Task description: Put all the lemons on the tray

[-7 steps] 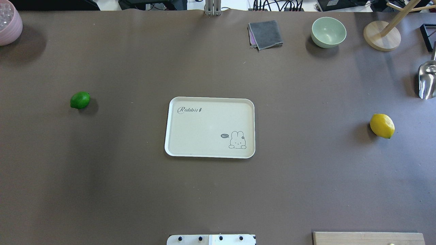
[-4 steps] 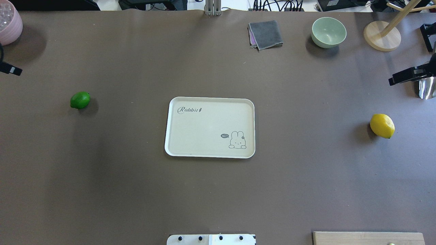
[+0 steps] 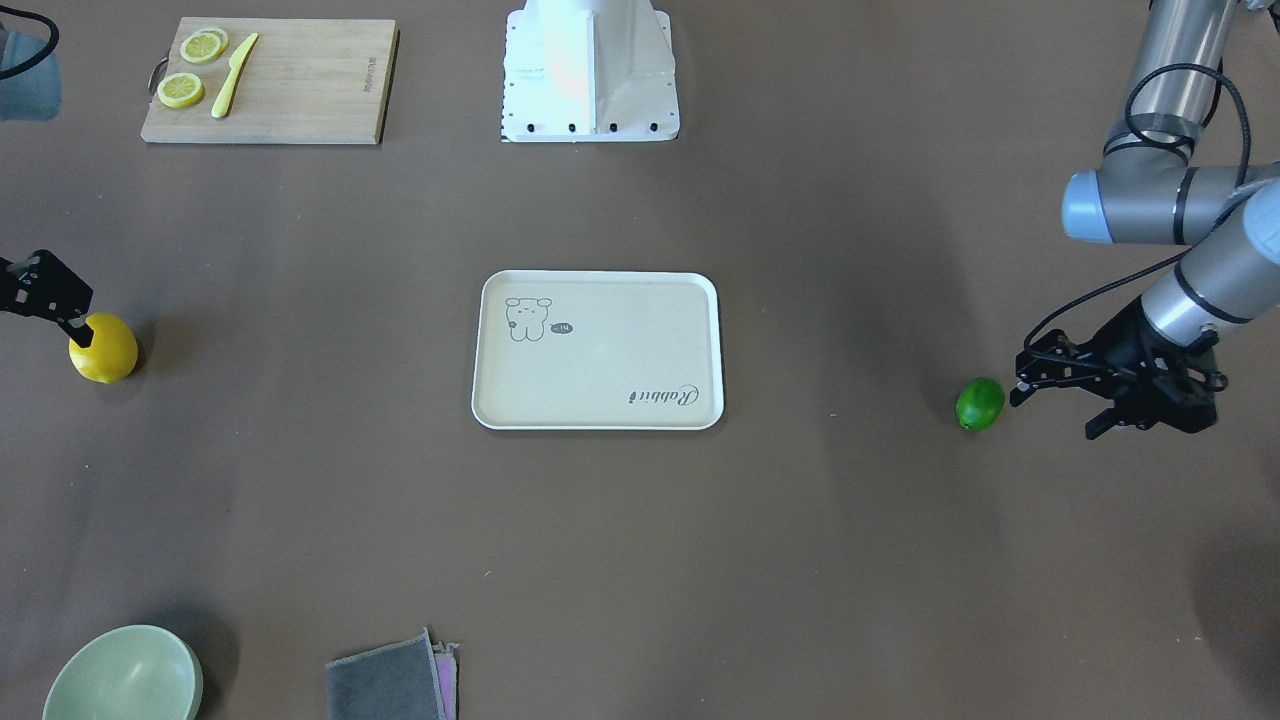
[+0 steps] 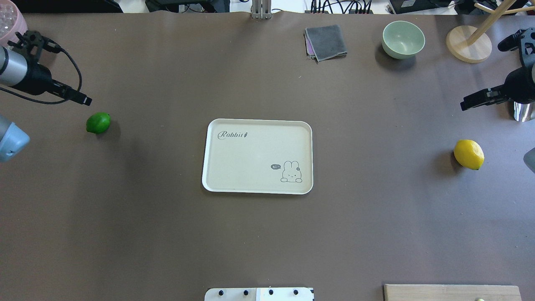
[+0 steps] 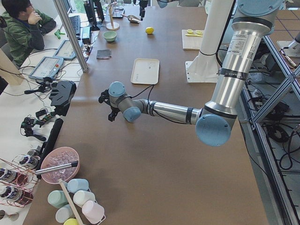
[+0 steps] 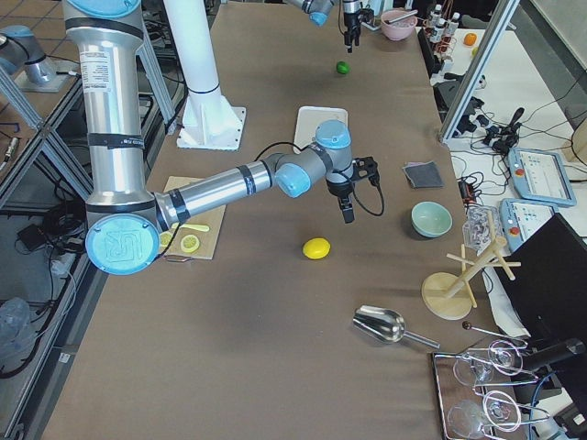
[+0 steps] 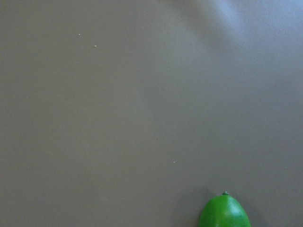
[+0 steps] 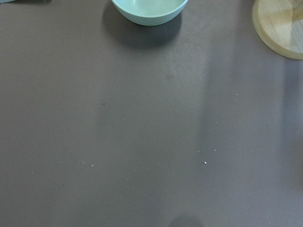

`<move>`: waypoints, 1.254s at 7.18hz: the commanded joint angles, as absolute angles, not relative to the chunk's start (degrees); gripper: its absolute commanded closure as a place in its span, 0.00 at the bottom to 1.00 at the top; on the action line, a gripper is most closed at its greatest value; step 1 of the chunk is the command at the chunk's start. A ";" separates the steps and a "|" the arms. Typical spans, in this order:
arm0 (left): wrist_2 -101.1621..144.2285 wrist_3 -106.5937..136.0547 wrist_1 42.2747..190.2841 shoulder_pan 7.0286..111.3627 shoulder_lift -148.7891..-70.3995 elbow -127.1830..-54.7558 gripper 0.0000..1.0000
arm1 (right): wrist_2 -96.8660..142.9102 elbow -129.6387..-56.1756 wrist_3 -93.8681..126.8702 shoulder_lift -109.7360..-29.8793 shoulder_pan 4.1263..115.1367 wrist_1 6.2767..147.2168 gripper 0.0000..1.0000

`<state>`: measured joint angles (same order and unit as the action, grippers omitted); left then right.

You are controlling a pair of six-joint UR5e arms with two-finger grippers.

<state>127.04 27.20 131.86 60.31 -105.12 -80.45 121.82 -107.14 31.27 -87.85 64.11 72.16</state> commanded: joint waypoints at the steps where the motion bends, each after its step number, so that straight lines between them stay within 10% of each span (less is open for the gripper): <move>1: 124.72 29.09 132.63 57.57 -105.12 -80.42 0.02 | 121.82 -107.14 31.29 -87.80 64.07 72.16 0.00; 7: 124.54 28.83 132.80 54.32 -104.94 -78.93 0.09 | 121.82 -107.05 31.29 -87.80 64.07 72.25 0.00; 9: 124.54 28.83 134.38 53.62 -104.77 -78.84 0.71 | 121.82 -107.14 31.29 -87.80 64.07 72.16 0.00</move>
